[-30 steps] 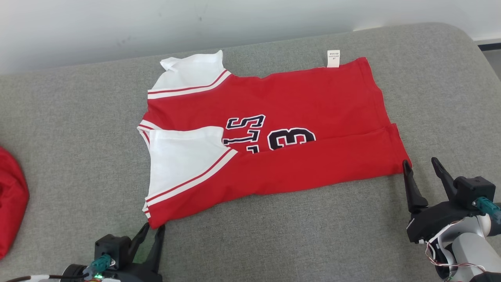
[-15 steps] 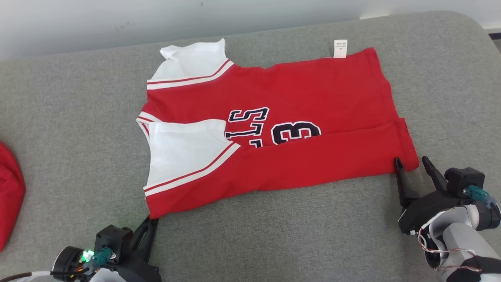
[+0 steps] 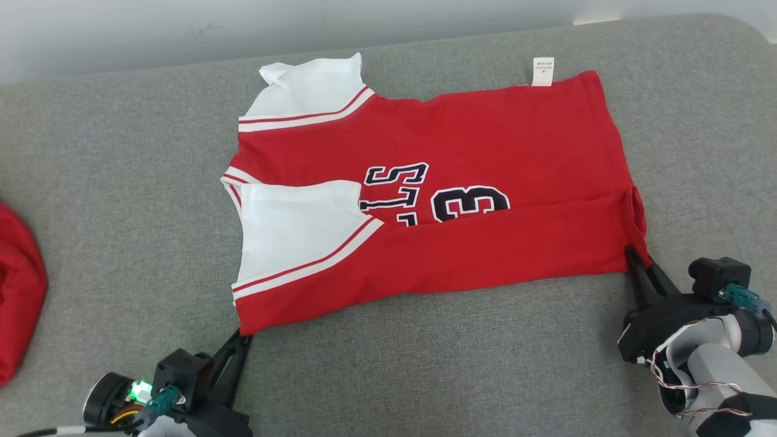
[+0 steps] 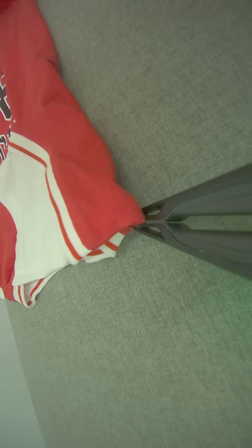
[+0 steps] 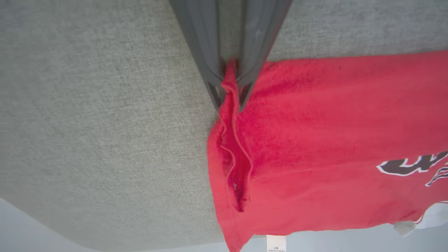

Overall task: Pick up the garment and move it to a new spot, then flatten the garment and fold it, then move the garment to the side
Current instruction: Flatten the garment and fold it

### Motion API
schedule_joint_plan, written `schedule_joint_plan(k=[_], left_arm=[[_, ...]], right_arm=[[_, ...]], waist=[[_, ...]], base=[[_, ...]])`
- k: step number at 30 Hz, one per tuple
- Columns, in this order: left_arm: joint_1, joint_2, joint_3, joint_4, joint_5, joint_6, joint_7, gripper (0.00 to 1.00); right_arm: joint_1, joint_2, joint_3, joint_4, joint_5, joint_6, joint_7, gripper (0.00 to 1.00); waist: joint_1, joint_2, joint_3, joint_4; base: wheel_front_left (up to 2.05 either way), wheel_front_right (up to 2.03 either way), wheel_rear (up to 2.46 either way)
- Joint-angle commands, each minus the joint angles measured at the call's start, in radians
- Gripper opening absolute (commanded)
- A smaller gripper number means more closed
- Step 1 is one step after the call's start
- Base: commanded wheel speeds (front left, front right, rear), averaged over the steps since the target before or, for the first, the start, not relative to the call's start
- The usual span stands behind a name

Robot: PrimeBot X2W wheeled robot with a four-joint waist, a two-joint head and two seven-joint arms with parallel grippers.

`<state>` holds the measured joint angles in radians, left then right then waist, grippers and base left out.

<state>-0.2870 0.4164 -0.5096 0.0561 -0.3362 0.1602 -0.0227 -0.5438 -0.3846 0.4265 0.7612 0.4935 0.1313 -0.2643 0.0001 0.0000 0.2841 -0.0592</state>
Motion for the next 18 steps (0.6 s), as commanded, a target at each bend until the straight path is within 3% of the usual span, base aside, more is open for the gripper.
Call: schedule_joint_plan(k=[1, 18], left_arm=[[0.022, 0.010, -0.004, -0.011, 0.004, 0.006, -0.007, 0.00], [0.211, 0.072, -0.018, -0.223, 0.016, 0.089, 0.034, 0.00]], right_arm=[[0.024, -0.013, 0.003, -0.011, 0.023, -0.001, 0.002, 0.00], [0.188, -0.127, 0.024, -0.170, 0.226, -0.001, 0.001, 0.00]], waist=[[-0.0001, 0.0000, -0.009, -0.006], [-0.0001, 0.0000, -0.073, 0.000]], base=[[0.00, 0.00, 0.00], [0.00, 0.00, 0.00]])
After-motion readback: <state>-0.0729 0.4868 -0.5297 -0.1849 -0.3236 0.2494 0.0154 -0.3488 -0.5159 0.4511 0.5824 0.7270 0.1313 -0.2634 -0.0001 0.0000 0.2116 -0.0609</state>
